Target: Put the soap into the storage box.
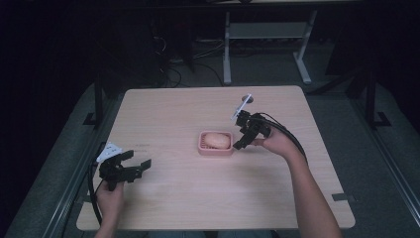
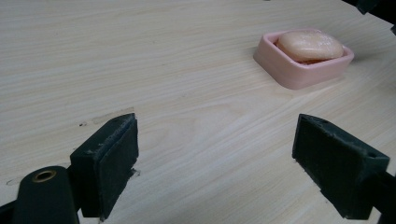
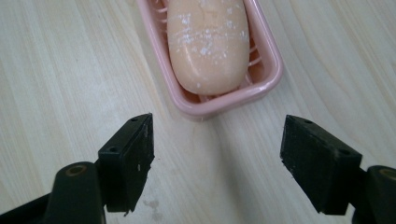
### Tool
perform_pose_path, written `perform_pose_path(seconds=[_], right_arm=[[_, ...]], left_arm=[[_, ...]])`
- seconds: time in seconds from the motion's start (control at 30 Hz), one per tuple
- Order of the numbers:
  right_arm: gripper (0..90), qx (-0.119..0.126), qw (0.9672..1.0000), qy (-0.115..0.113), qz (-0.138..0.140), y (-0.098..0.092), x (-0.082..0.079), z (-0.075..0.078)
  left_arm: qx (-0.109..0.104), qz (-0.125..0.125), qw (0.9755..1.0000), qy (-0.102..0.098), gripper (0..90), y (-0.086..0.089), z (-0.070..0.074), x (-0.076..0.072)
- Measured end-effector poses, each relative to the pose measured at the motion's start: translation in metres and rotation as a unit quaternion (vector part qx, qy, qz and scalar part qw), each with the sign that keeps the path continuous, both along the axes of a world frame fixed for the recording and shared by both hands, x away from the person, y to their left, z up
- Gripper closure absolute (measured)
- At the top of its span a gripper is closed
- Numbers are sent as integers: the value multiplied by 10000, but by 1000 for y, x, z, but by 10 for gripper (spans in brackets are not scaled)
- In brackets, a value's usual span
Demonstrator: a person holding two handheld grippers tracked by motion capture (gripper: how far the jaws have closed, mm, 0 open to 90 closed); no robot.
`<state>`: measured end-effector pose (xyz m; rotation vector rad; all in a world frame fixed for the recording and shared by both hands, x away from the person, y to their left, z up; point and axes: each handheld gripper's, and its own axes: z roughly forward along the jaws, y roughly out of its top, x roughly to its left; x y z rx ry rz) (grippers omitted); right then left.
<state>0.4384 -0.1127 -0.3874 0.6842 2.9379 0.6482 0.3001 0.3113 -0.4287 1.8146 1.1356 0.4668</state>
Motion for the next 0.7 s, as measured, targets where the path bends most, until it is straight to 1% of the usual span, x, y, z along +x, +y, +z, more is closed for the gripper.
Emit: perform_pose_path(seconds=[0.1, 0.17, 0.2, 0.27, 0.37, 0.7], right_arm=[[253, 24, 10000, -56, -7, -4, -3, -2], [253, -28, 10000, 21, -31, -8, -5, -4], [253, 16, 10000, -26, -59, -12, -8, -6], [253, 23, 10000, -5, -83, -14, -8, -7], [253, 73, 9999, 6, -144, -23, -11, -9], [253, 112, 9997, -86, -212, -35, -20, -7]], left_arm=[[-3, 2, 10000, 4, 142, 0, 0, 0], [-11, 7, 10000, 11, 142, 0, 0, 0], [-19, 9, 10000, 15, 142, -1, 0, 0], [8, -2, 10000, 10, 142, -1, 0, 0], [9, -2, 10000, 25, 142, -1, 0, 0], [8, 1, 10000, 20, 142, -1, 0, 0]])
